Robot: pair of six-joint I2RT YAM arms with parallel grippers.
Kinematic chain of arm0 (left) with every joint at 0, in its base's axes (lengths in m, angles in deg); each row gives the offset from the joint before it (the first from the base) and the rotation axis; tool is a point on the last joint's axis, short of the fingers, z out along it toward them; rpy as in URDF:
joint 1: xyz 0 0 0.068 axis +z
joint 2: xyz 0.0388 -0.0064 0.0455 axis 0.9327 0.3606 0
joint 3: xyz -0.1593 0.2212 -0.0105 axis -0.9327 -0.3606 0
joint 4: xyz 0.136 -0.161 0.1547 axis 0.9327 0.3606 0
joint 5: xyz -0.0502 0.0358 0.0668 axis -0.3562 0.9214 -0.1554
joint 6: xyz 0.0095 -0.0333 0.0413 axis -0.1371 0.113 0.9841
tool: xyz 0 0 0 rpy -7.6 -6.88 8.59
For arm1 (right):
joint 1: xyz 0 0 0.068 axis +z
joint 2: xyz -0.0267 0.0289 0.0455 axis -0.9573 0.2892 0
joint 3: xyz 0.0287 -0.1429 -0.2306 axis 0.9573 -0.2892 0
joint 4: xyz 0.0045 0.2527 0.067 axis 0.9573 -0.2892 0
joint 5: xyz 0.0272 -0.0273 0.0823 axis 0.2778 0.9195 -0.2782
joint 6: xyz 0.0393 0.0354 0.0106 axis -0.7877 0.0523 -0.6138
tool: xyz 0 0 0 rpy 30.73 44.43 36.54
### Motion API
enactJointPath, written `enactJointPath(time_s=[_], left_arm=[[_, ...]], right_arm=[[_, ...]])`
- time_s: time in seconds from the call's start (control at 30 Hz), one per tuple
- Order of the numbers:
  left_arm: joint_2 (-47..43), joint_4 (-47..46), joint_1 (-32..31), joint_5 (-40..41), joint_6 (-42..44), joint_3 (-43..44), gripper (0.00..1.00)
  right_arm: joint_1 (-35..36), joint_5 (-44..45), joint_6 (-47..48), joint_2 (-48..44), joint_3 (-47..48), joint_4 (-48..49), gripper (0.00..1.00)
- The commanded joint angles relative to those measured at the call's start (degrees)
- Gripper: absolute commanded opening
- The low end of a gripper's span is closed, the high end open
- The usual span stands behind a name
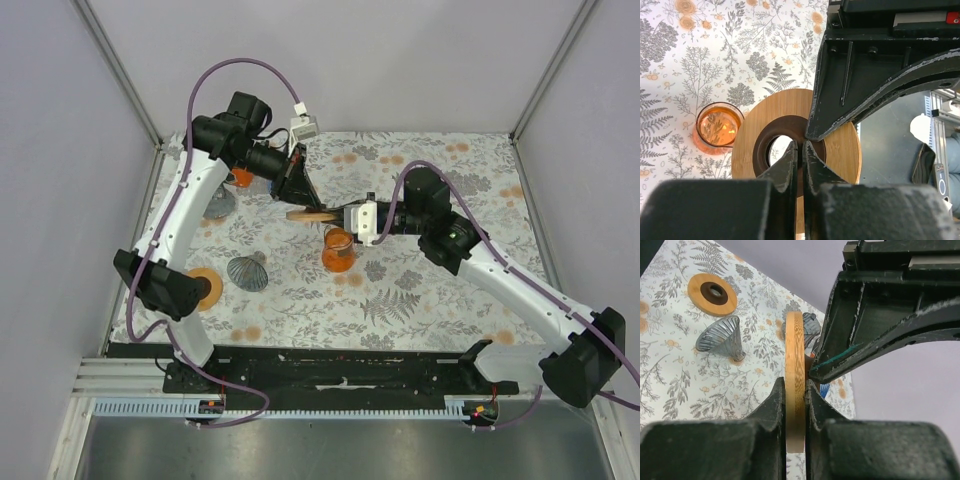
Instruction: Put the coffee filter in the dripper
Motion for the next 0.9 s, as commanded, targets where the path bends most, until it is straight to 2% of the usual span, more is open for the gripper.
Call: enactJointPath(time_s=[0.0,0.07,0.13,0.23,0.33,0.4,0.5,0.7,0.8,0.87], left_arm=[[0.96,6.26,1.99,-0.13,-1.85,5.62,0.3],[1.4,1.87,5.32,2.07,-7.73,7.03,0.6],[1.41,-5.32,9.97,2.87,-14.93,7.3,0.72],[0.88,-13.42,16.04,3.22,-22.07,7.3,0.83],[-0.35,-16.08,17.64,10.31,-22.18,6.69,0.84],[-1.58,-17.48,17.73,14.28,-21.3,4.15,0.85],[-3.33,-19.33,17.64,15.61,-20.95,-1.39,0.84],[-4.04,-20.04,17.64,14.65,-21.21,-7.2,0.82],[-4.39,-20.04,17.64,14.12,-21.12,-9.31,0.82],[-4.48,-20.21,17.64,13.6,-21.04,-10.36,0.82]], right_arm=[[-0.2,4.89,-9.69,-0.12,2.61,2.1,0.0],[-0.29,7.61,-15.92,0.06,3.49,2.02,0.0],[-0.47,9.99,-22.6,0.67,5.59,0.18,0.0],[-1.17,11.14,-32.71,1.55,10.15,-5.61,0.0],[-4.49,9.75,-46.05,2.95,13.94,-10.8,0.0],[-9.32,2.05,-58.33,4.44,14.65,-11.61,0.0],[-16.53,-10.45,-75.5,8.66,14.13,-10.12,0.0],[-19.18,-20.22,-87.38,15.78,9.92,-1.09,0.0],[-20.77,-21.03,-91.53,17.72,7.54,4.55,0.0],[-21.74,-21.2,-91.54,19.47,6.92,4.65,0.0]])
